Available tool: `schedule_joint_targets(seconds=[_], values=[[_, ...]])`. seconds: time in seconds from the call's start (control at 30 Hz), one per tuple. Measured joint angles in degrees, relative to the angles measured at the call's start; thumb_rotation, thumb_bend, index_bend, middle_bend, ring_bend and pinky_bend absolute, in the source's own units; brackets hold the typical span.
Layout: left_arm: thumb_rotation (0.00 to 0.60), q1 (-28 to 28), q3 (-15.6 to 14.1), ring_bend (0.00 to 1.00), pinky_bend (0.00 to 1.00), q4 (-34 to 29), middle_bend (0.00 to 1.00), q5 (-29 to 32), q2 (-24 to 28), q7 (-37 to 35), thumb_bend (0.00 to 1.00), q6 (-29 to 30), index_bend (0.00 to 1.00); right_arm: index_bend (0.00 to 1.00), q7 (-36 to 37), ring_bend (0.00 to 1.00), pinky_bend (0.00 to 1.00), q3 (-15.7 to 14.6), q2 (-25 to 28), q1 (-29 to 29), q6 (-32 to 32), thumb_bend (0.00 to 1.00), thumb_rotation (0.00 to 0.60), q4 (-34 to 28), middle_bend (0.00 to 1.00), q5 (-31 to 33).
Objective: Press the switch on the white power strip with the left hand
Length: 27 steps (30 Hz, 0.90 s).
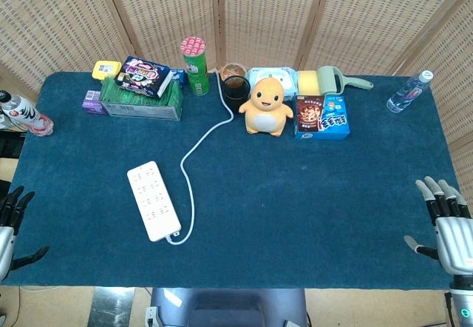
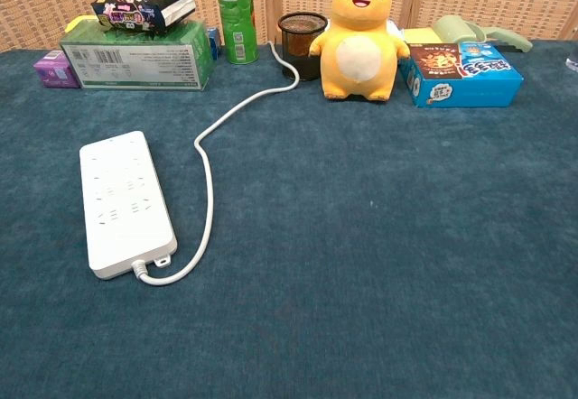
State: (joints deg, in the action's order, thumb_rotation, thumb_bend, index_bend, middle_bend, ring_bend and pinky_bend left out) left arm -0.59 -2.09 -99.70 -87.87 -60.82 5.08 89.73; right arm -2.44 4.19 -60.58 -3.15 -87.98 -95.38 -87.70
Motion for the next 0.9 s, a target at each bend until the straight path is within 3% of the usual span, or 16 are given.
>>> schedule_joint_targets(seconds=[0.23,0.3,0.4,0.43,0.47,0.53,0.67,0.9], values=[[0.600,-0.13,0.17,0.00,0.11,0.15,0.00,0.52,0.04,-0.23,0.05,-1.11,0.00,0.04,0.01,0.00,0.00,-0.21,-0.32,-0.22,0.58,0.00,0.600,0.27,0.01,-0.17],[0.600,-0.27,0.23,0.02,0.13,0.09,0.05,0.54,0.12,-0.51,0.05,-1.49,0.00,0.04,0.04,0.00,0.00,-0.22,-0.32,-0.23,0.50,0.00,0.600,0.12,0.01,-0.25],[0.600,-0.58,0.50,0.30,0.33,-0.10,0.44,0.05,-0.08,-1.82,0.07,-1.56,0.00,0.04,0.06,0.00,0.00,-0.05,-0.36,-0.22,0.30,0.00,0.600,0.03,0.01,-0.16],[0.600,-0.73,0.60,0.58,0.57,-0.10,0.71,-0.15,-0.28,-2.42,0.09,-1.63,0.00,0.04,0.09,0.00,0.00,-0.05,-0.34,-0.19,0.30,0.00,0.600,0.01,0.01,-0.12],[0.600,-1.08,0.69,0.81,0.79,-0.05,0.89,-0.59,-0.64,-3.22,0.12,-1.93,0.00,0.04,0.12,0.00,0.00,-0.07,-0.29,-0.17,0.32,0.00,0.600,-0.01,0.01,-0.08],[0.600,-1.72,0.77,0.99,0.99,0.00,1.00,-1.27,-1.34,-4.11,0.18,-2.81,0.00,0.04,0.13,0.00,0.00,-0.13,-0.34,-0.15,0.43,0.00,0.600,0.08,0.01,0.01],[0.600,-3.30,0.50,1.00,1.00,-0.14,1.00,-2.10,-2.78,-6.53,0.38,-5.63,0.00,0.04,0.45,0.00,0.00,-0.21,-0.45,-0.14,0.44,0.00,0.600,0.20,0.01,-0.15],[0.600,-7.82,-1.05,1.00,1.00,-1.96,1.00,-3.04,-4.18,-11.88,0.47,-15.63,0.00,0.03,0.83,0.00,0.00,-0.31,-0.62,-0.27,0.82,0.00,0.600,0.44,0.01,-0.14]])
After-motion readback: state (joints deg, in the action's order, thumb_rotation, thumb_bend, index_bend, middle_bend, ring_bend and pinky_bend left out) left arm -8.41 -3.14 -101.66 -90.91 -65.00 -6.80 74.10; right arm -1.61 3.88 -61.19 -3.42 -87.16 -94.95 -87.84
